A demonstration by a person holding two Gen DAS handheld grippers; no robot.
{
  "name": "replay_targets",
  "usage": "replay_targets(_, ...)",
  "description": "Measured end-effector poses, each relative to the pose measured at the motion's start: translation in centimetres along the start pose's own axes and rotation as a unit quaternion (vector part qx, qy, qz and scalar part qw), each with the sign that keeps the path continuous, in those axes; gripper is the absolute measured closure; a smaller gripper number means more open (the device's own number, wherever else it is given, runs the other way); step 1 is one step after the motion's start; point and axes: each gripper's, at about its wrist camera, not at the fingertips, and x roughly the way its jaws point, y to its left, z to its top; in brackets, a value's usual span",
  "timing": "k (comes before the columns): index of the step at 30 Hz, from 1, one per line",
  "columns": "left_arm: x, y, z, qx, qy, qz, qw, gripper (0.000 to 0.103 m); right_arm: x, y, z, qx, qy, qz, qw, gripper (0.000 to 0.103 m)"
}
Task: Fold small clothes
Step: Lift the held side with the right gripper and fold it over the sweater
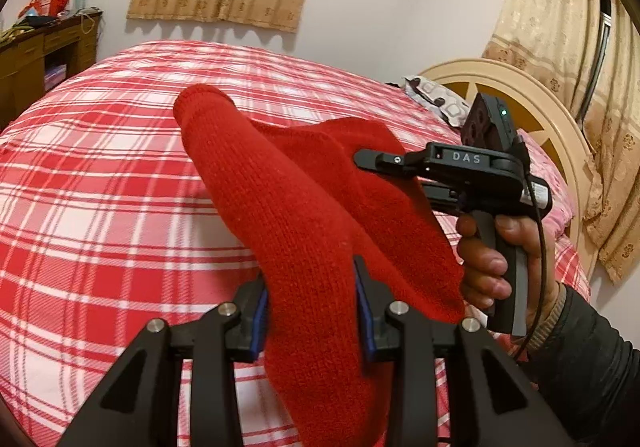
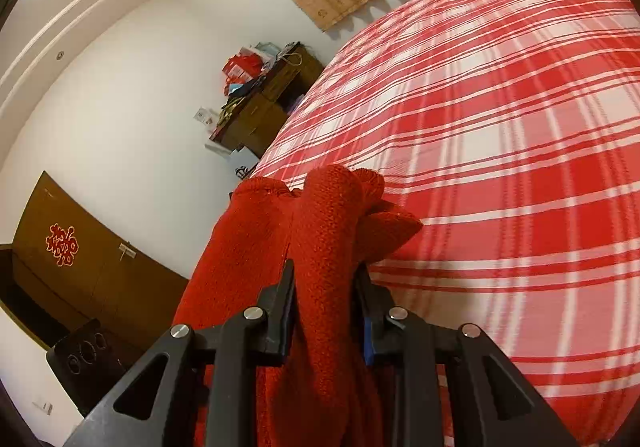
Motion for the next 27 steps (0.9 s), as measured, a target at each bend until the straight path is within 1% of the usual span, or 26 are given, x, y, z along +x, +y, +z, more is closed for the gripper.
replay_targets(11,-1.8,3.2,-1.3,-0.026,-0.009,0.029,0.9992,0.066,4.7,3.6,-0.2,-0.025,0.034,0.017,0.999,0.077)
replay_targets(19,-2.1,5.2,-2.3,-0.046,-0.003,0.035,0.9983,0.066,7.5,4.5,-1.2,-0.03,0.058,0.023,0.998,0.077)
replay_targets(27,-3.0,5.8,-3.2,-0.045,-0.003,0.046,0.9979,0.066,9.3,5.6,-1.3,-0.035,0.07,0.032,0.996,0.077)
